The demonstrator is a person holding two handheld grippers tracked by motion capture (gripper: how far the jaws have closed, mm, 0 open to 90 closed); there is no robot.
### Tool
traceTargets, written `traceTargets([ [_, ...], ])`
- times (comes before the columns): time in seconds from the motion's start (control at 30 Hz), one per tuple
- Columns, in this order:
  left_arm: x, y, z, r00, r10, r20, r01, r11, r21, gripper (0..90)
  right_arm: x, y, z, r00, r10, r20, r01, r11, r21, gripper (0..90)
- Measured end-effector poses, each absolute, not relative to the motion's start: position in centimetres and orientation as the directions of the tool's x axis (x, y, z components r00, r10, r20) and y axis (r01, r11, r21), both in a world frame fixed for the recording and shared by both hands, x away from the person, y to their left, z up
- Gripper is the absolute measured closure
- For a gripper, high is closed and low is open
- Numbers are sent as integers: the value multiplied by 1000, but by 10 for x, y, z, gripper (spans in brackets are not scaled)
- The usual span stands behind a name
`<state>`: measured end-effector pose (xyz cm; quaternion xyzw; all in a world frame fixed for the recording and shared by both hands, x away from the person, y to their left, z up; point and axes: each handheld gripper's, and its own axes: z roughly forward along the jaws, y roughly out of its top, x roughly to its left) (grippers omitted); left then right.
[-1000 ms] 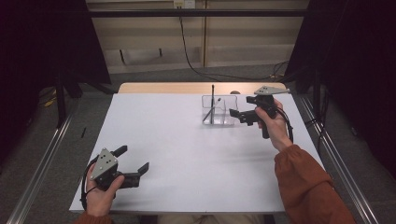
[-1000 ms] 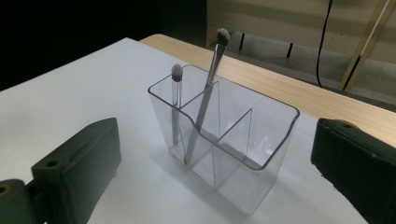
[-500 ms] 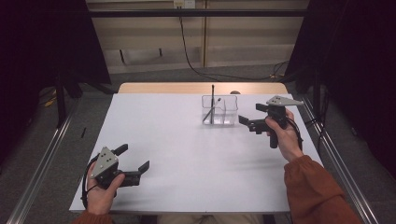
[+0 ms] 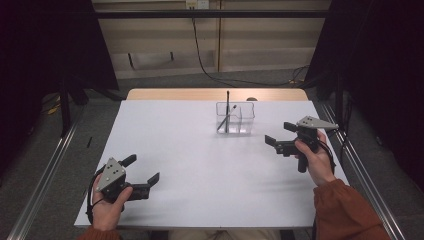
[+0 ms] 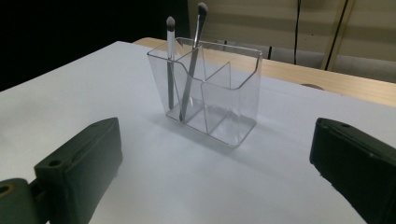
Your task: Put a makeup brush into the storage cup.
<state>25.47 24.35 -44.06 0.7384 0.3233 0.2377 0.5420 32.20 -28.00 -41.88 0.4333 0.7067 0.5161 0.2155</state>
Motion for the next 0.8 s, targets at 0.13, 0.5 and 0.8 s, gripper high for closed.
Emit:
traceTargets([
  [0.13, 254, 244, -440, 679, 735, 2, 218, -204, 955, 27, 311, -285, -422, -525, 839, 142, 392, 90, 916, 20],
  [0.5, 253, 244, -440, 679, 734, 0, 215, -199, 956, 21, 284, -292, -436, -522, 842, 138, 370, 78, 926, 21],
  [0.8, 250, 245, -440, 677, 736, 1, 216, -200, 956, 21, 263, -300, -440, -511, 849, 135, 343, 57, 937, 22],
])
